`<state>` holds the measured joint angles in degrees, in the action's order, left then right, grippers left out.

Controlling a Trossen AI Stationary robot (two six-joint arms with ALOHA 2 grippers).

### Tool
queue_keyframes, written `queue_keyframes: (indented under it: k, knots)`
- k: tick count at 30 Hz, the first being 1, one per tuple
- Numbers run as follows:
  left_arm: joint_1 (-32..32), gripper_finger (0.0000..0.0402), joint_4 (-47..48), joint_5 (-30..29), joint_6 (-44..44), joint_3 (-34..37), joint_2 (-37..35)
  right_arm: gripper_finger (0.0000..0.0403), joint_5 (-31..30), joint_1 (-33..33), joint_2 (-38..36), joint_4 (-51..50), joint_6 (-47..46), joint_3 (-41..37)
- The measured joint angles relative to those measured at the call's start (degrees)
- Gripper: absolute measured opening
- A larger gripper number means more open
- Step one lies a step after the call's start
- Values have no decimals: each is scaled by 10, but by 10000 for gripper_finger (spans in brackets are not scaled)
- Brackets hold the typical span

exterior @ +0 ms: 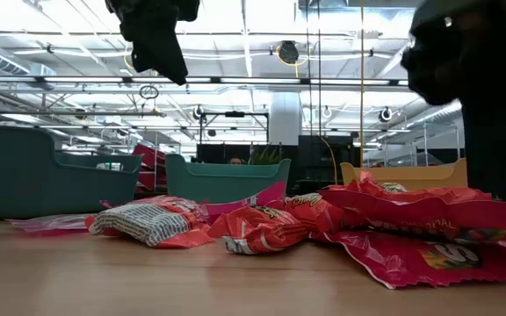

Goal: Sort candy
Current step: Put the red candy into the yellow bin

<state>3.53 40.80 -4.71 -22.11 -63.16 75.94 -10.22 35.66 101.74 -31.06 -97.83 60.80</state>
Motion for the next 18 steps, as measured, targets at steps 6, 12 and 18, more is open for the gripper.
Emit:
queue_keyframes:
  k: [6, 12, 18]
  knots:
    - [0, 112, 10, 0, 0, 0, 0, 144, 6, 0, 27, 10, 11, 0]
    - [0, 112, 9, 2, 0, 0, 0, 46, 8, 0, 25, 14, 15, 0]
    - [0, 112, 9, 15, 0, 0, 0, 10, 12, 0, -6, 0, 25, 0]
